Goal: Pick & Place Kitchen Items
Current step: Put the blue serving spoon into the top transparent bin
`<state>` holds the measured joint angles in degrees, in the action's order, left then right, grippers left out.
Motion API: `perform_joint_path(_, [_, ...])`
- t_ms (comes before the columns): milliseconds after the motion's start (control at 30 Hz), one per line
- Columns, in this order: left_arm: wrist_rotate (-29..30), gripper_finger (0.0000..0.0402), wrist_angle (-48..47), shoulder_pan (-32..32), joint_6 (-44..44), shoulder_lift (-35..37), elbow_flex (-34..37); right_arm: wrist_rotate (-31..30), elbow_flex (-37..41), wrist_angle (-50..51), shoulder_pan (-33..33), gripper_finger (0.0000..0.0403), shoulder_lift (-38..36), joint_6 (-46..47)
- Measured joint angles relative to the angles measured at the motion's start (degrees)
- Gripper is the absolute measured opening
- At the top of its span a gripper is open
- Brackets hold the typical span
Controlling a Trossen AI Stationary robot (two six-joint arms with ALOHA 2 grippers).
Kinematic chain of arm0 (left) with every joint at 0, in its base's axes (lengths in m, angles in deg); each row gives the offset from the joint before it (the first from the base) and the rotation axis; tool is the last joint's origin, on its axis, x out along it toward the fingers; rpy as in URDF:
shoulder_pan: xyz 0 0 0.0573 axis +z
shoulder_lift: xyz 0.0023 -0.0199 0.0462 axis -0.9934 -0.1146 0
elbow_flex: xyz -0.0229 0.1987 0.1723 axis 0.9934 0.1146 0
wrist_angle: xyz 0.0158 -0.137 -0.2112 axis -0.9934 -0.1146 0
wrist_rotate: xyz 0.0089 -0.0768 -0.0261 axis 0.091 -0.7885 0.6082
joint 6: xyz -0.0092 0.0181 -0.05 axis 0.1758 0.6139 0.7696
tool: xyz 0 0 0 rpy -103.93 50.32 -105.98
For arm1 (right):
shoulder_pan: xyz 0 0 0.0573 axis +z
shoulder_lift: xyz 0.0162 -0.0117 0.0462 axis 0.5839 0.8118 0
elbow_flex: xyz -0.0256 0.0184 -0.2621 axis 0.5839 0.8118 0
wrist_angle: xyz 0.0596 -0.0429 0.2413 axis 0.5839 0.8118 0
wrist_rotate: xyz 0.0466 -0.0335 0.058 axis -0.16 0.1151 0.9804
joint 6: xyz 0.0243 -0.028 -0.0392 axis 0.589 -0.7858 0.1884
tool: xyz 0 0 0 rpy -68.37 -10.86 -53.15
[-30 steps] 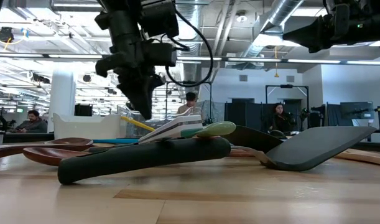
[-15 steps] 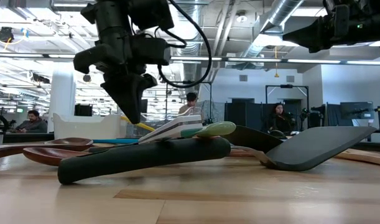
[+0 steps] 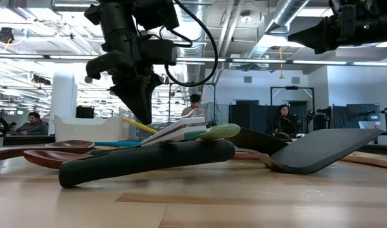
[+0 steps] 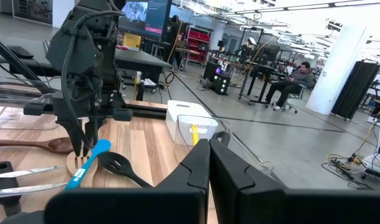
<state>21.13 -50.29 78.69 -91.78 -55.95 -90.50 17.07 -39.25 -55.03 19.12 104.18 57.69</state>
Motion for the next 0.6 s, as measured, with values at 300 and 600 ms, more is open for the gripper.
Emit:
perform_joint_path(300, [-0.29, 0.0092, 0.55, 0.0, 0.02, 0.0, 0.0, 0.0, 0.0, 0.0, 0.0, 0.0001, -0.01, 0.0])
perform_joint_path(600, [-3.47, 0.0118, 1.27, 0.0, 0.04, 0.0, 0.0, 0.0, 0.0, 0.02, 0.0, 0.0001, -0.01, 0.02])
